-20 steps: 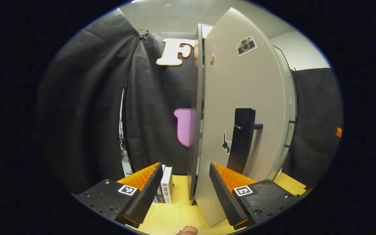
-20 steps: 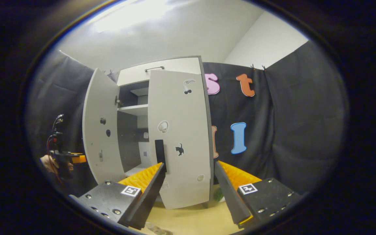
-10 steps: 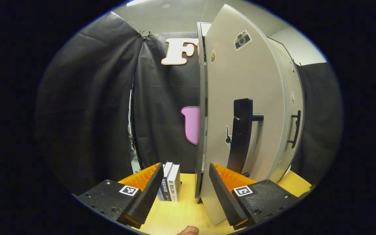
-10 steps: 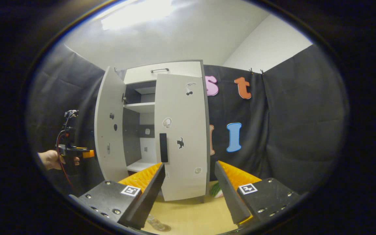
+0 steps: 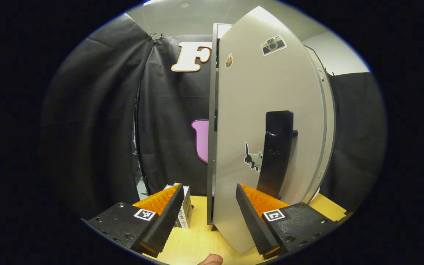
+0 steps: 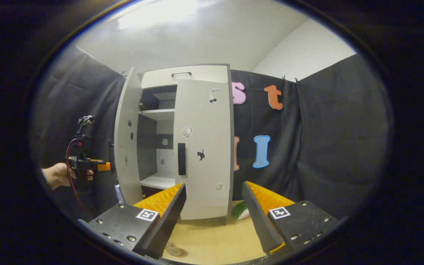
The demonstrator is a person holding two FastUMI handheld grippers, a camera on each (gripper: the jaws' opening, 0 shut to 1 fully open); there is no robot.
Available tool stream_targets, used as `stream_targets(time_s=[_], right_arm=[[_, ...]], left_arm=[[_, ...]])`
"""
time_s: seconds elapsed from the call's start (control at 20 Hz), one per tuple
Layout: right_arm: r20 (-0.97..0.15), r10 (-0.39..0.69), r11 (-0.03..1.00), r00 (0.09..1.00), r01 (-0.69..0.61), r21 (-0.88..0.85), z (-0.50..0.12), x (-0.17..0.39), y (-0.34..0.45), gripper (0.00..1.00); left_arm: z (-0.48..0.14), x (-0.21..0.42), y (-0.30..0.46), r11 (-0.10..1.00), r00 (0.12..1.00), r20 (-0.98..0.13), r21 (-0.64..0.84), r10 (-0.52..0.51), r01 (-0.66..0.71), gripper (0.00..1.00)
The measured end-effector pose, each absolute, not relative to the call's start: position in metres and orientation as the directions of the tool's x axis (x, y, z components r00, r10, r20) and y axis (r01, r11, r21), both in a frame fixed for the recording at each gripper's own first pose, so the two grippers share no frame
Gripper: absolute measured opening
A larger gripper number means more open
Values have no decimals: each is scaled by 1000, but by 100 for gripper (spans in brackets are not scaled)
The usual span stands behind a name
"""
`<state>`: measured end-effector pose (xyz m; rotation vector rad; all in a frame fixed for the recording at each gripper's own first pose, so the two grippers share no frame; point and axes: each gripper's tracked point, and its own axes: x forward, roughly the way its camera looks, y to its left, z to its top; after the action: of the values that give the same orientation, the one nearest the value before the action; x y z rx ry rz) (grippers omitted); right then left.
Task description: Grasp the bottle in the cabinet with the left hand and place it on the coaster, then close the right door with the right hand and the left door with the left hand.
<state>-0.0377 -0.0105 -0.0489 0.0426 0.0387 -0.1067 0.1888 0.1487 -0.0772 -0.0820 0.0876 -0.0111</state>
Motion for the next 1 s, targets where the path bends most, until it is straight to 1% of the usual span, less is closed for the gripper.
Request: stream_targets(time_s=[0.05, 0.1, 0.15, 0.2, 0.25, 0.3, 0.35, 0.5, 0.55, 0.6, 0.65, 0.85, 1.0], right_arm=[[-40, -111, 993, 993, 112, 38, -48, -37, -14, 94], [-41, -124, 992, 991, 125, 32, -50, -34, -20, 94], [-42, -142, 989, 989, 143, 26, -52, -33, -25, 94], [-46, -147, 989, 988, 148, 19, -55, -31, -27, 94], [-52, -143, 990, 988, 144, 11, -58, -27, -26, 94], [-57, -146, 989, 988, 146, 3, -59, -23, -28, 94], [-58, -150, 989, 987, 150, -3, -60, -19, -30, 96], [-21, -128, 992, 992, 128, 1, -54, -6, -23, 91], [-11, -120, 993, 993, 121, 7, -54, -2, -22, 94], [-10, -120, 993, 993, 120, 15, -55, -1, -21, 92], [-16, -118, 993, 993, 119, 18, -58, 0, -21, 94], [-7, -147, 989, 989, 147, 18, -50, -7, -23, 94], [9, -173, 984, 985, 173, 42, -36, -26, -22, 94]], left_arm=[[-78, 191, 150, 996, 996, -87, -90, -17, 9, 91], [-78, 194, 148, 995, 996, -81, -97, -22, 14, 91], [-78, 196, 148, 995, 996, -80, -100, -28, 20, 86], [-79, 198, 148, 995, 996, -82, -99, -32, 24, 90], [-78, 201, 150, 995, 996, -83, -91, -36, 28, 90], [-80, 205, 151, 996, 995, -88, -82, -36, 29, 86], [-80, 209, 154, 997, 995, -89, -77, -33, 26, 90], [-79, 215, 150, 995, 996, -75, -91, -56, 49, 91], [-79, 214, 151, 994, 996, -73, -101, -52, 45, 91], [-80, 215, 149, 993, 996, -73, -105, -53, 45, 91], [-80, 215, 146, 993, 996, -72, -108, -54, 46, 91], [-79, 220, 129, 992, 995, -67, -108, -72, 65, 91], [-70, 228, 111, 994, 995, -40, -62, -97, 94, 91]])
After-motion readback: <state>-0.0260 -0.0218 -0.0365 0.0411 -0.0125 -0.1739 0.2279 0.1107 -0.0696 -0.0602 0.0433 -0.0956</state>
